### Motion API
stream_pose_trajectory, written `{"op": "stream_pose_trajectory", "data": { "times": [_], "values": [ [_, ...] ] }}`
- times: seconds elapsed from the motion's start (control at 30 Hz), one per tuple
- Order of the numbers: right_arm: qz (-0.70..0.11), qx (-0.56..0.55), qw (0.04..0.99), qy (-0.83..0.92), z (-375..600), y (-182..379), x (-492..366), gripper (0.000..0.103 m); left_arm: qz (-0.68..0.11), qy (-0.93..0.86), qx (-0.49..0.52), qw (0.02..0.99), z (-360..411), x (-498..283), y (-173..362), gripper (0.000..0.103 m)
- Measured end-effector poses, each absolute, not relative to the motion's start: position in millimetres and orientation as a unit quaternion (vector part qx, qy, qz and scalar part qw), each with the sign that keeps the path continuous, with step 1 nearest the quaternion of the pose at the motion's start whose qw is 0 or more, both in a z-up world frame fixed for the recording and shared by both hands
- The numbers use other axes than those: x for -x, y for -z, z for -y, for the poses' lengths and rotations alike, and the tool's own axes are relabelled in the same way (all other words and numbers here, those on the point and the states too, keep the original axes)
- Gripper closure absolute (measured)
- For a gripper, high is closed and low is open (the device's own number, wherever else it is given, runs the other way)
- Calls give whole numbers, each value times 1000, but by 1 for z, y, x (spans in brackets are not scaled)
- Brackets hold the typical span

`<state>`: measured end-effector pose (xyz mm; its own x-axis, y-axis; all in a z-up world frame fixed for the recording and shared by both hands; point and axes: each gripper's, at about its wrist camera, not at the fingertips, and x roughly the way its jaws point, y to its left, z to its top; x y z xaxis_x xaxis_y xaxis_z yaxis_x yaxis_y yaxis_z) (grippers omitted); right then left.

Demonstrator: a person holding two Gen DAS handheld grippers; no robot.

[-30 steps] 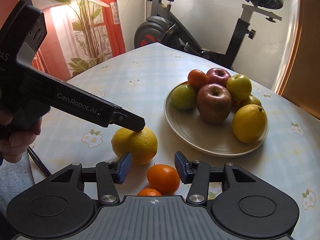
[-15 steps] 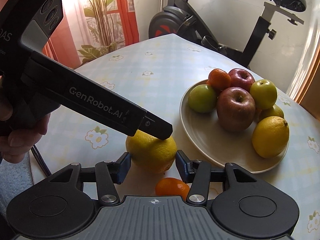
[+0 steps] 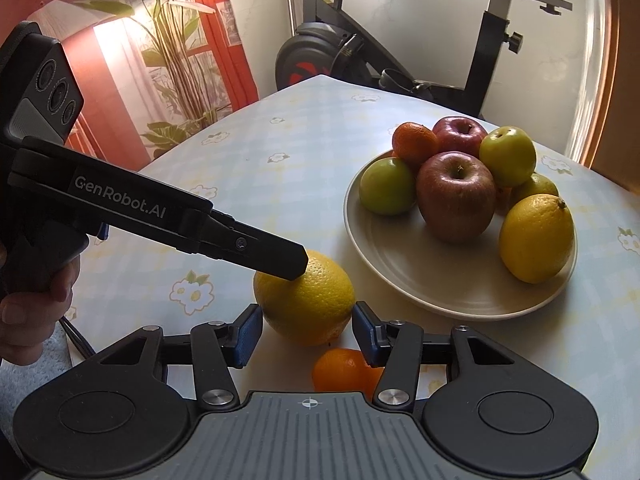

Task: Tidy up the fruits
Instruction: 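Grasp the yellow lemon on the table with the left gripper, then carry the lemon onto the plate with the left gripper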

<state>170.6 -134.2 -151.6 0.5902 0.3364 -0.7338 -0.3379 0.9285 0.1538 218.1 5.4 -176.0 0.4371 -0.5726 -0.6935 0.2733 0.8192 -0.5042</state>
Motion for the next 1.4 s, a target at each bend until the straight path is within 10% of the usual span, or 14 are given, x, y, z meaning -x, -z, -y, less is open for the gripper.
{"op": "stream_pose_trajectory", "data": {
  "times": [1.4],
  "values": [
    [-367, -41, 921, -126, 163, 147, -218, 57, -431, 265, 118, 855, 28, -270, 155, 62]
  ]
}}
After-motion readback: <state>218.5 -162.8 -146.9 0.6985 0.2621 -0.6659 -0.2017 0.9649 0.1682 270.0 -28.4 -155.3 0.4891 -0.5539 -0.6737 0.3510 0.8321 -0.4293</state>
